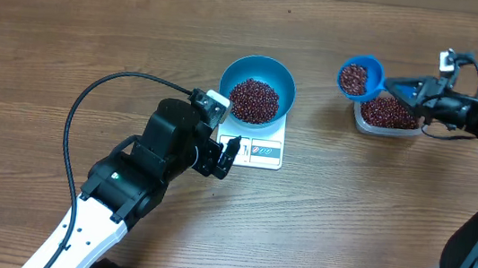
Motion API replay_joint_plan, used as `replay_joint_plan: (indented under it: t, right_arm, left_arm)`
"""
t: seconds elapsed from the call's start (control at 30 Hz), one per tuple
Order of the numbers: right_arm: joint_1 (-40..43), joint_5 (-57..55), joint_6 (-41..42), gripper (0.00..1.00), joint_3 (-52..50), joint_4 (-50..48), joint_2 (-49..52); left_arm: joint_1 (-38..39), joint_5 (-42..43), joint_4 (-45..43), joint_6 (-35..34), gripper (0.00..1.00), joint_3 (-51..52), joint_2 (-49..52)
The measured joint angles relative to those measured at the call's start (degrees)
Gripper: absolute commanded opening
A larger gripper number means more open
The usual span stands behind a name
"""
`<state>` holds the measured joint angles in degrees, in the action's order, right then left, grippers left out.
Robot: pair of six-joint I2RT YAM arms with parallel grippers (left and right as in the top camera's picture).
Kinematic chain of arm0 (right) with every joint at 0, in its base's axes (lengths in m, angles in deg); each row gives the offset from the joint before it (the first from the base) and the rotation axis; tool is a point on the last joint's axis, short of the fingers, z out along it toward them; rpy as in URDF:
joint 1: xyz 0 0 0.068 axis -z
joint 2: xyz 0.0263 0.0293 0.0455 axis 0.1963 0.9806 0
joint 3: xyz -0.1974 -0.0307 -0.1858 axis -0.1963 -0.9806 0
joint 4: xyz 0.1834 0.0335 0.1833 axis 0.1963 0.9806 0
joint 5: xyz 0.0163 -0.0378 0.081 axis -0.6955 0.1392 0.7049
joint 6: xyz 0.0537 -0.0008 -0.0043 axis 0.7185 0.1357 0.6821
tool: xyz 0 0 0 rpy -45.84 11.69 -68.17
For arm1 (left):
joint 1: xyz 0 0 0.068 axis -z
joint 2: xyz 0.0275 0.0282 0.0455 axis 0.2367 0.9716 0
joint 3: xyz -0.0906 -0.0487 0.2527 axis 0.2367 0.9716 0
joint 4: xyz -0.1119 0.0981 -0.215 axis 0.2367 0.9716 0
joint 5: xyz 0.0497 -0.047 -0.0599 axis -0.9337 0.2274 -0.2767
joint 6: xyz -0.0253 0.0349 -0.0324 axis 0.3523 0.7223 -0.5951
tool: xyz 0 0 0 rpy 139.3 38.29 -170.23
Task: Scoop item into bowl and weigh 150g on scale
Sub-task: 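Lift the filled blue cup and carry it over the teal bowl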
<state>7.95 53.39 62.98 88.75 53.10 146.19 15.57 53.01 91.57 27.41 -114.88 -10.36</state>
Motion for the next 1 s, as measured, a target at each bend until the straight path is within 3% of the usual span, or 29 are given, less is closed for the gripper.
replay_joint_plan:
  t: [0.5, 1.0]
  right_arm:
    - [-18.2, -8.3, 14.4, 0.04, 0.0, -16.4, -7.1]
    - [-37.0, -39.9, 13.2, 0.04, 0.0, -17.1, -7.1]
  left_arm:
    - [0.0, 0.0, 0.0, 0.0, 0.99, 0.0, 0.0]
    - [0.0, 0.0, 0.0, 0.0, 1.00, 0.0, 0.0]
